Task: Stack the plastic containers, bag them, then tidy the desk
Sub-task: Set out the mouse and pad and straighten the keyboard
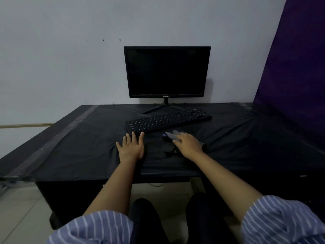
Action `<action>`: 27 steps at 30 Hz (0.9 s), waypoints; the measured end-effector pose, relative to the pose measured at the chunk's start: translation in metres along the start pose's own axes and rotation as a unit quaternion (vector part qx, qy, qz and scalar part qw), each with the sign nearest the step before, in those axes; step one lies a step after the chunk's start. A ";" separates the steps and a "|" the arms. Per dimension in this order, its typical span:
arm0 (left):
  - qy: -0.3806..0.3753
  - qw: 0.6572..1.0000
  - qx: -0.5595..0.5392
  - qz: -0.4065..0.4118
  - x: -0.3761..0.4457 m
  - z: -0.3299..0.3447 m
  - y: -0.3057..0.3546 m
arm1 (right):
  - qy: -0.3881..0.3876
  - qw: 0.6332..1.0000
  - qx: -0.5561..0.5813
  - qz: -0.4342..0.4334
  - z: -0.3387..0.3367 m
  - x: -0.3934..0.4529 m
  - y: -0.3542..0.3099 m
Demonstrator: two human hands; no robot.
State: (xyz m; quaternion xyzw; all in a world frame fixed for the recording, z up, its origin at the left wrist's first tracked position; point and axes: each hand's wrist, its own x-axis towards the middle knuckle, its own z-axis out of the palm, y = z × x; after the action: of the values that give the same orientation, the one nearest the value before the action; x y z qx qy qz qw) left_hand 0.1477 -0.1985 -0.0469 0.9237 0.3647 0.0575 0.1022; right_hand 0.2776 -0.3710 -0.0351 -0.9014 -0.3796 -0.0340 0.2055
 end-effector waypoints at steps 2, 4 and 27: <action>0.001 1.000 -0.001 0.000 0.000 0.000 0.000 | 0.007 0.999 -0.003 0.035 -0.009 -0.004 0.017; 0.001 1.000 -0.004 -0.002 0.000 0.000 0.001 | 0.005 0.999 0.008 0.048 -0.013 -0.008 0.022; 0.008 1.000 -0.017 -0.006 -0.001 -0.001 0.001 | 0.025 0.999 0.015 0.038 -0.009 -0.047 0.004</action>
State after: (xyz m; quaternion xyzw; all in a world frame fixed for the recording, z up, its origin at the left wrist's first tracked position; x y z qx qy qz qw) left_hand 0.1480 -0.1999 -0.0458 0.9190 0.3706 0.0707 0.1147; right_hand 0.2484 -0.4088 -0.0384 -0.9108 -0.3403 -0.0432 0.2296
